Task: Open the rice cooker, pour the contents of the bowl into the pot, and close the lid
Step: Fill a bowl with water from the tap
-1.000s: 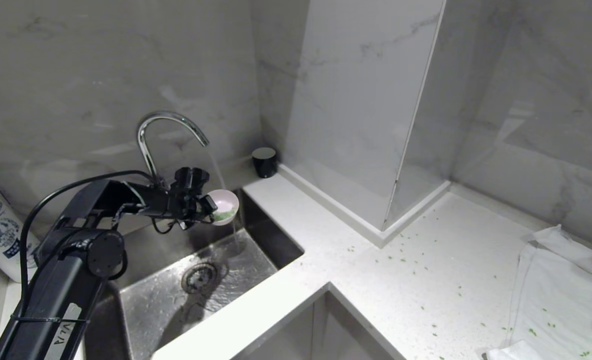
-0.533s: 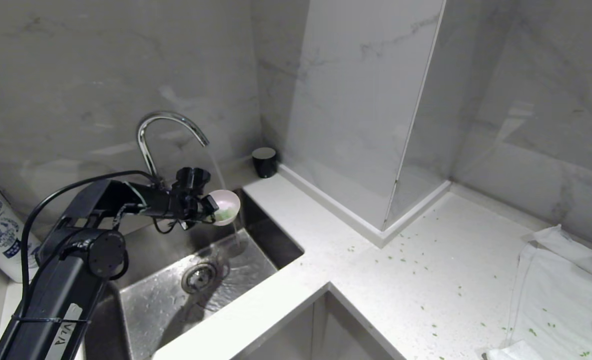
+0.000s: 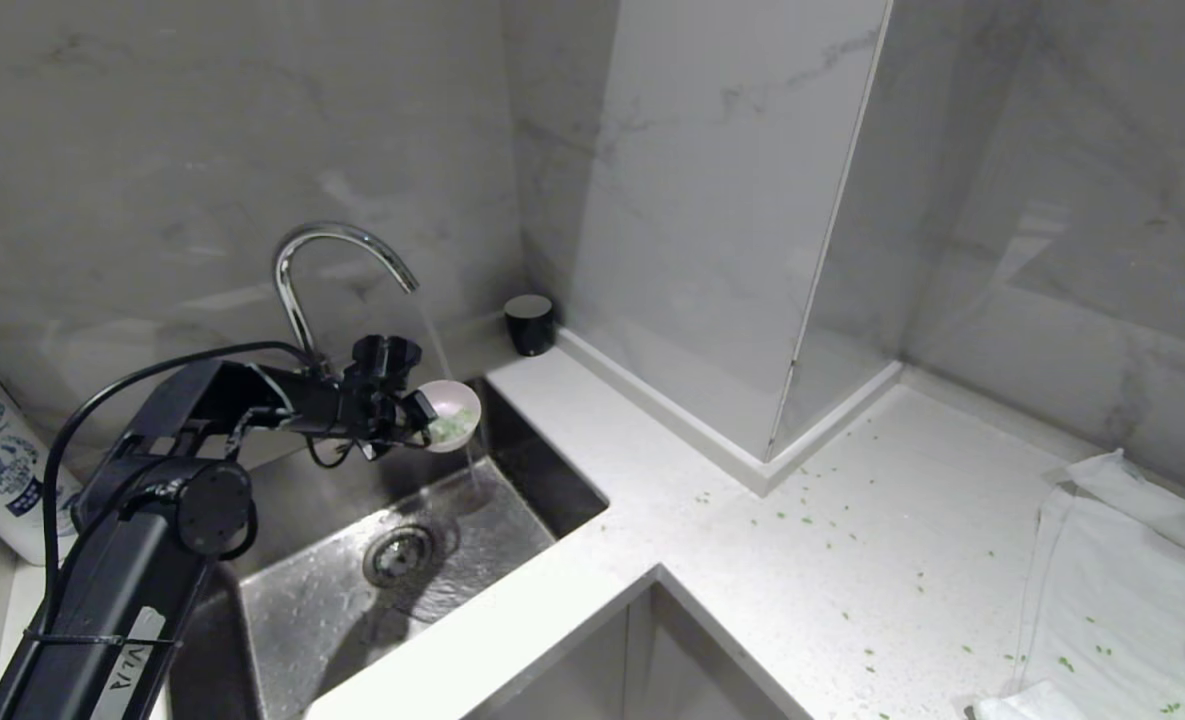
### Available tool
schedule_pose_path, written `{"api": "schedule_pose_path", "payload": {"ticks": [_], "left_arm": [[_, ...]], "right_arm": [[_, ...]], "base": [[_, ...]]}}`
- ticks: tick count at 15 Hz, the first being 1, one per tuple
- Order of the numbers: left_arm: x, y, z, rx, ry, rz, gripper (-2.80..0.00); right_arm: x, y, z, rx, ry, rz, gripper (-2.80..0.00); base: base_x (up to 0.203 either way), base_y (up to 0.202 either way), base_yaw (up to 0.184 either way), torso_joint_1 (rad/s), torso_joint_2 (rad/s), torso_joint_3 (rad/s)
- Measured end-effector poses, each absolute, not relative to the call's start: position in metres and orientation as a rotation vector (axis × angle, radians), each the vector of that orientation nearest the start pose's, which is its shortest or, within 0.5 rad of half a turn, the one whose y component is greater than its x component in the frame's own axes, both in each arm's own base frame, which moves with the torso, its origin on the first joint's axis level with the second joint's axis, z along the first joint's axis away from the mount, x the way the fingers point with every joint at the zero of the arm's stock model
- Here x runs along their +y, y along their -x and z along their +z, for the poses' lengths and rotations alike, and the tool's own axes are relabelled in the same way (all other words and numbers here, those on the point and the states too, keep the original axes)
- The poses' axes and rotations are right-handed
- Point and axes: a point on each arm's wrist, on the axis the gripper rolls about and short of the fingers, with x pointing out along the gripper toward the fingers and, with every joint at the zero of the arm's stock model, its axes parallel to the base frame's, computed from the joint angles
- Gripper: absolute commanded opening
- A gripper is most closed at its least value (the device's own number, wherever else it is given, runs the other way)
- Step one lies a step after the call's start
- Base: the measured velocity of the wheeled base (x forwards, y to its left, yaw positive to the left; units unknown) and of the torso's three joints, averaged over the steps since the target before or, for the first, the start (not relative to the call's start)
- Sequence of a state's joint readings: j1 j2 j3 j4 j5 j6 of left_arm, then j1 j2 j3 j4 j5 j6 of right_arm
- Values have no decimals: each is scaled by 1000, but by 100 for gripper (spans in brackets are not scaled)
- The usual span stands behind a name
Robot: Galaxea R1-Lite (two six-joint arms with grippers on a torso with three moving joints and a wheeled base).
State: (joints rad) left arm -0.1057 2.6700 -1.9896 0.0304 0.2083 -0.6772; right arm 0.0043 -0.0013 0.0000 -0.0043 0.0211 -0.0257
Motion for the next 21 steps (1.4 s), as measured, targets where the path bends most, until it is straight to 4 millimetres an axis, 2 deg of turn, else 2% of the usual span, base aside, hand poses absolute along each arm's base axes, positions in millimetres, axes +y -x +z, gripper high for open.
{"api": "schedule_pose_path", "payload": {"ticks": [21], "left_arm": [[-51,-525,17,641,528,333,-280]], "right_arm": [[0,23,76,-6,25,25,-280]], "base": [[0,0,0,0,0,0]]}}
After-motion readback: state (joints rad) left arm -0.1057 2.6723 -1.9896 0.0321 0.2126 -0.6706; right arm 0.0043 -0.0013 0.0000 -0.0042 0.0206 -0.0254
